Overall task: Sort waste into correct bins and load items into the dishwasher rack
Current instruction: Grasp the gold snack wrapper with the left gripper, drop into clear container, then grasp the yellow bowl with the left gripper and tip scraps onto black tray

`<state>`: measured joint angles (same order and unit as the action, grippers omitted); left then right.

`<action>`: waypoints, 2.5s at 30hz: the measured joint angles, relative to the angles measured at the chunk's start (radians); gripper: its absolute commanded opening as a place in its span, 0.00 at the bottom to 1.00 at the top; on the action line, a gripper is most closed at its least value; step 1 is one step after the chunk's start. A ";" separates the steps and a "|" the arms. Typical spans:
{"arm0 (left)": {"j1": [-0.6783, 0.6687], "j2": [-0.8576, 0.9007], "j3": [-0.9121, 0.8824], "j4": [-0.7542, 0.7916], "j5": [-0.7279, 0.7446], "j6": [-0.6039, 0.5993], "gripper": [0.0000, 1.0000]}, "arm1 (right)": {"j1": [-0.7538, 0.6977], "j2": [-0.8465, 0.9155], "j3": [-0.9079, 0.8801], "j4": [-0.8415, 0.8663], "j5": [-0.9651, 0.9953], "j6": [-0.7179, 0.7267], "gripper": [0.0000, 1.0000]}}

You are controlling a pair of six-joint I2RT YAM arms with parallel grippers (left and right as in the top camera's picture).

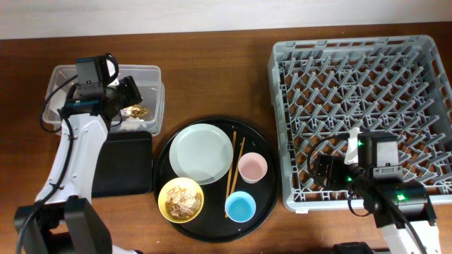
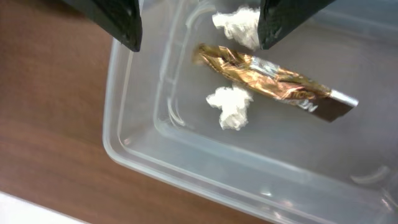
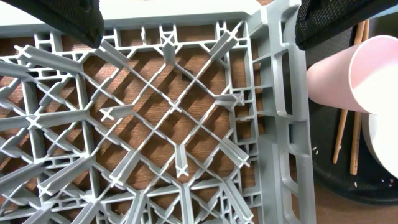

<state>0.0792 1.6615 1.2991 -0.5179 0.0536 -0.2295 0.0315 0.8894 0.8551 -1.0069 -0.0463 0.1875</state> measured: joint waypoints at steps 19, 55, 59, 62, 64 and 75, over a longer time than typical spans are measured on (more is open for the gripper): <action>-0.617 -0.135 -0.417 -0.395 0.153 -0.299 0.47 | 0.000 0.002 0.005 -0.002 0.000 0.000 0.99; -0.591 -0.266 -0.259 -0.393 -0.006 -0.151 0.00 | 0.000 0.002 0.005 -0.004 0.000 -0.001 0.99; -0.428 -0.304 -0.240 -0.413 0.034 -0.050 0.00 | 0.000 0.002 0.005 -0.004 0.000 0.000 0.99; -0.270 -0.304 -0.240 -0.414 0.154 0.057 0.00 | 0.000 0.002 0.005 -0.004 0.000 0.000 0.99; -0.160 -0.304 -0.240 -0.413 0.250 0.129 0.00 | 0.000 0.002 0.005 -0.004 0.000 0.000 0.99; 0.405 -0.100 -0.306 -0.410 0.922 0.511 0.00 | 0.000 0.002 0.005 -0.004 0.000 -0.001 0.99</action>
<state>0.4843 1.5620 0.9936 -0.9276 0.9756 0.2817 0.0315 0.8913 0.8604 -1.0107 -0.0463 0.1867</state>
